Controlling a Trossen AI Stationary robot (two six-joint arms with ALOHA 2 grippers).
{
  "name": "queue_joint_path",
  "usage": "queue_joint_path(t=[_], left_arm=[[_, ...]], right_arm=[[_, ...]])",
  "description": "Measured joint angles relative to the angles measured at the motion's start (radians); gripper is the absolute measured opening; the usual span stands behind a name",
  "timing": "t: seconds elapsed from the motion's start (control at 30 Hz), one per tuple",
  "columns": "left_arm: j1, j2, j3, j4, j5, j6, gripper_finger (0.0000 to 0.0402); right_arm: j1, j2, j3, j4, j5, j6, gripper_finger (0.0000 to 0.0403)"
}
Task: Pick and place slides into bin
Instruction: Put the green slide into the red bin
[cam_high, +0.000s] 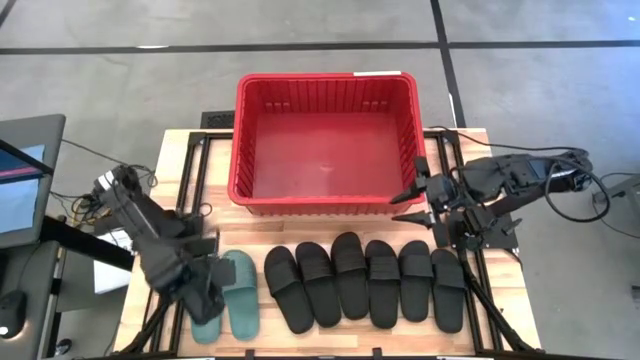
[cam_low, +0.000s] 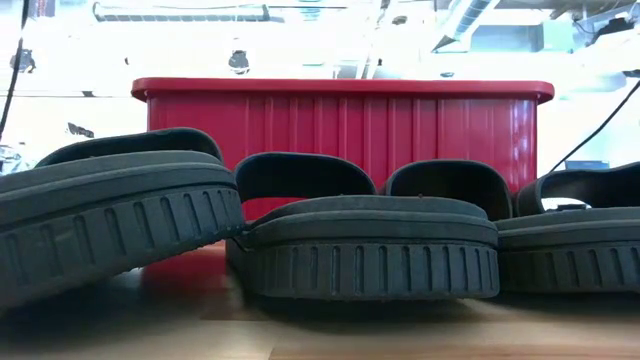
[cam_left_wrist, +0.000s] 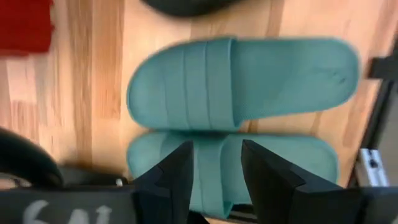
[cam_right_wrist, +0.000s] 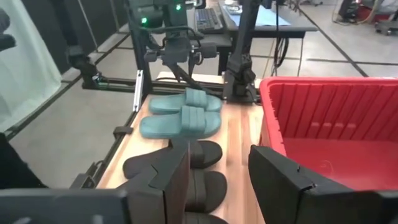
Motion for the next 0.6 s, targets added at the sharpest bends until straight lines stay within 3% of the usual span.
queue_joint_path(t=[0.33, 0.6], left_arm=[[-0.182, 0.149, 0.000, -0.017, 0.028, -0.228, 0.0125], [-0.250, 0.240, -0.008, -0.053, 0.022, -0.307, 0.0125]], right_arm=[[0.014, -0.025, 0.000, 0.004, 0.000, -0.019, 0.0139], [0.013, -0.052, -0.001, 0.034, 0.000, -0.020, 0.0137]])
